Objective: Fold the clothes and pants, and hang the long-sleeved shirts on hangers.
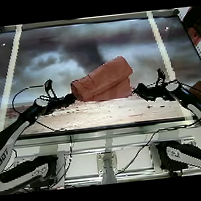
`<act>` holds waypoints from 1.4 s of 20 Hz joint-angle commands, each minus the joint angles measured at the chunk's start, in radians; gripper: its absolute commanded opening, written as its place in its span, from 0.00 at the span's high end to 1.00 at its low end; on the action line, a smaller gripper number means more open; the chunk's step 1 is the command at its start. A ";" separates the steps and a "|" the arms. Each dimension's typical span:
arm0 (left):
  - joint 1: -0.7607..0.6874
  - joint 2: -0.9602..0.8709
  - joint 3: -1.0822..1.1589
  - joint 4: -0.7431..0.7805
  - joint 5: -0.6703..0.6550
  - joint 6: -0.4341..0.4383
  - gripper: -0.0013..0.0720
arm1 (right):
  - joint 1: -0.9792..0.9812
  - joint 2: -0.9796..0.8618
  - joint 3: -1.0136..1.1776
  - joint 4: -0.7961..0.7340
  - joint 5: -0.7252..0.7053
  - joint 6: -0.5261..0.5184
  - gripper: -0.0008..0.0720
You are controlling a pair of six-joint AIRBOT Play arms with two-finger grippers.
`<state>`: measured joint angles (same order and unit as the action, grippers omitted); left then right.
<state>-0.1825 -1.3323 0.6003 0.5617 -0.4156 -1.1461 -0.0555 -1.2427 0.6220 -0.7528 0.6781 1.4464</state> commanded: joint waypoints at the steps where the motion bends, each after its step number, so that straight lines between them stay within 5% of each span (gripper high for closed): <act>1: -0.010 -0.006 0.002 -0.032 0.047 0.000 0.82 | -0.001 -0.040 0.002 0.053 -0.022 0.000 0.44; 3: -0.010 -0.006 0.002 -0.032 0.046 0.002 0.95 | -0.001 -0.067 0.001 0.072 -0.026 0.000 0.43; 12: -0.011 -0.006 0.002 -0.032 0.045 0.001 0.94 | 0.003 -0.203 0.002 0.287 -0.004 -0.001 0.38; 17: -0.011 -0.006 0.002 -0.032 0.045 0.001 0.94 | 0.059 -0.238 0.002 0.283 -0.002 -0.001 0.39; 23: -0.011 -0.006 0.002 -0.032 0.045 0.001 0.94 | 0.071 -0.237 0.027 0.277 -0.062 -0.022 0.94; 28: 0.003 0.049 0.019 -0.029 -0.088 0.021 0.95 | 0.061 -0.167 0.132 0.210 0.156 -0.227 0.98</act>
<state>-0.1890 -1.3182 0.6090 0.5301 -0.4210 -1.1442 0.0101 -1.4521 0.6952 -0.5209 0.6777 1.3144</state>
